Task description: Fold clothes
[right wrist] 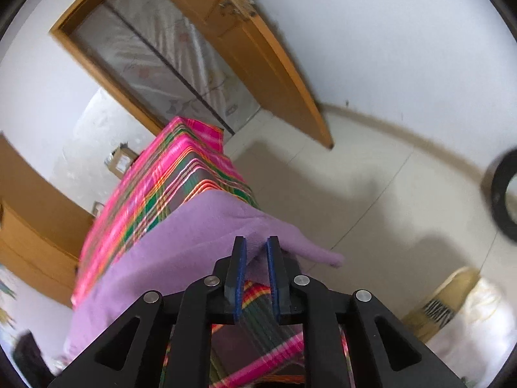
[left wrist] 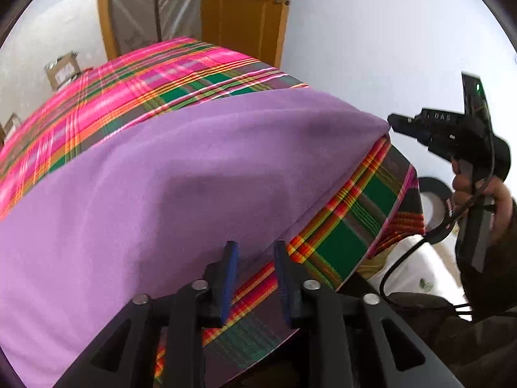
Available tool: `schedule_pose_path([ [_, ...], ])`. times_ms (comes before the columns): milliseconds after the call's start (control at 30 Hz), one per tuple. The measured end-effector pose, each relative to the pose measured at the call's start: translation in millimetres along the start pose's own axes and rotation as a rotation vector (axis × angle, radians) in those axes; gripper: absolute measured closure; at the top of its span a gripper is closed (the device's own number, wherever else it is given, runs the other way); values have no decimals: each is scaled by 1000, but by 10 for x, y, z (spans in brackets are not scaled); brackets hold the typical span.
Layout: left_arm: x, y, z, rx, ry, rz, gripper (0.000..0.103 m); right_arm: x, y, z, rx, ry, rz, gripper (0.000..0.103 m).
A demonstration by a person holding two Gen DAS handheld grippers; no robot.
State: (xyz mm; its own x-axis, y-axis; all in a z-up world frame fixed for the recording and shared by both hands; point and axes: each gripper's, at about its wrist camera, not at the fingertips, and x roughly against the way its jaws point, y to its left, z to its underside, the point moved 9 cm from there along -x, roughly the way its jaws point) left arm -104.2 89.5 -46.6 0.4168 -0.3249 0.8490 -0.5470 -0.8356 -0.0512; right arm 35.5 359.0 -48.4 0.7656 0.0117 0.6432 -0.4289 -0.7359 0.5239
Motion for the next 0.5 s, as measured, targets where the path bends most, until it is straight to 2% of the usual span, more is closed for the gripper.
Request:
schedule_pose_path([
  [167,-60,-49,-33,-62,11,-43,73,55,30,35,18,-6,2,84],
  [300,-60,-23,-44,-37,1,-24,76,109,55,34,24,-22,7,82],
  [333,-60,-16,-49,-29,-3,-18,78,115,69,30,28,-26,8,82],
  [400,-55,-17,-51,-13,-9,11,93,149,96,13,42,-44,23,82],
  [500,-52,-16,-47,9,-14,54,101,239,116,-1,60,-79,42,82],
])
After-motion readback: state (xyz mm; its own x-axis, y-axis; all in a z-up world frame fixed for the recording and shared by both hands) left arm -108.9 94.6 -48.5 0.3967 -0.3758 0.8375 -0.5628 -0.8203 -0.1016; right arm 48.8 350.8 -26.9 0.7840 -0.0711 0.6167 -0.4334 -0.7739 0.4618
